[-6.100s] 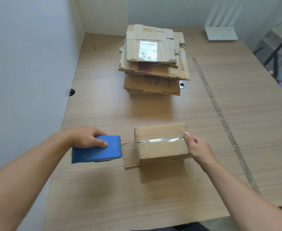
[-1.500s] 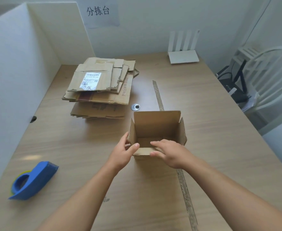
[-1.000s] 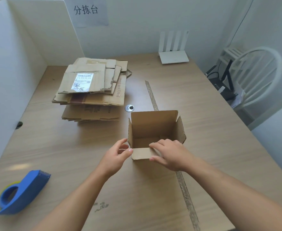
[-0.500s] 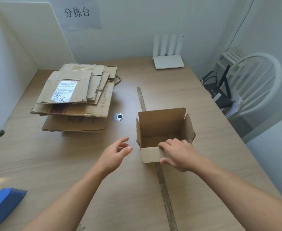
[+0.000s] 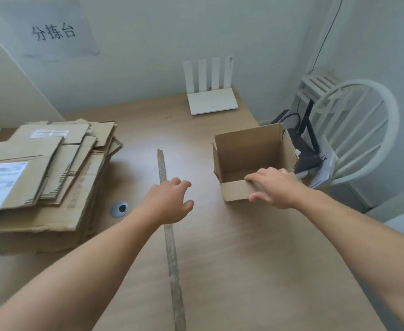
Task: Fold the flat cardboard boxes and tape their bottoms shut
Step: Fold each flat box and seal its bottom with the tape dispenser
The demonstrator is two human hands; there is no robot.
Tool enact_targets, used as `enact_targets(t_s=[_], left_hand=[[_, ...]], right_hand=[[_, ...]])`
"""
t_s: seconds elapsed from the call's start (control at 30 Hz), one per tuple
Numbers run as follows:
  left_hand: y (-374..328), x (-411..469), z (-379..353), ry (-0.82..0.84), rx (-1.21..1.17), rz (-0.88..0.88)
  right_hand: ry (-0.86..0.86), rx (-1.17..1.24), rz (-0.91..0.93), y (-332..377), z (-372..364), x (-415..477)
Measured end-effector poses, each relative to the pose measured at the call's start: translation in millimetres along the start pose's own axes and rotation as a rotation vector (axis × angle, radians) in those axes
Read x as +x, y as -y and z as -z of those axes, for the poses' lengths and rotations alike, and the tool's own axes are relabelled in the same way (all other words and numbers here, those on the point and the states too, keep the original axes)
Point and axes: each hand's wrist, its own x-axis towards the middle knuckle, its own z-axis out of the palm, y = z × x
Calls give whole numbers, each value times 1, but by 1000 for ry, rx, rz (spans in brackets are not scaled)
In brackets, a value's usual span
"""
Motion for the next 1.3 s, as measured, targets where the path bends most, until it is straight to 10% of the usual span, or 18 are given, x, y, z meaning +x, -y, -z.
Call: enact_targets(t_s=[0.83,1.3], left_hand=[[-27,101,9,45,13,144],[28,-5,60,-114,127,214]], right_hand=[[38,239,137,-102,25,76],[-277,-105,206,57,64,51]])
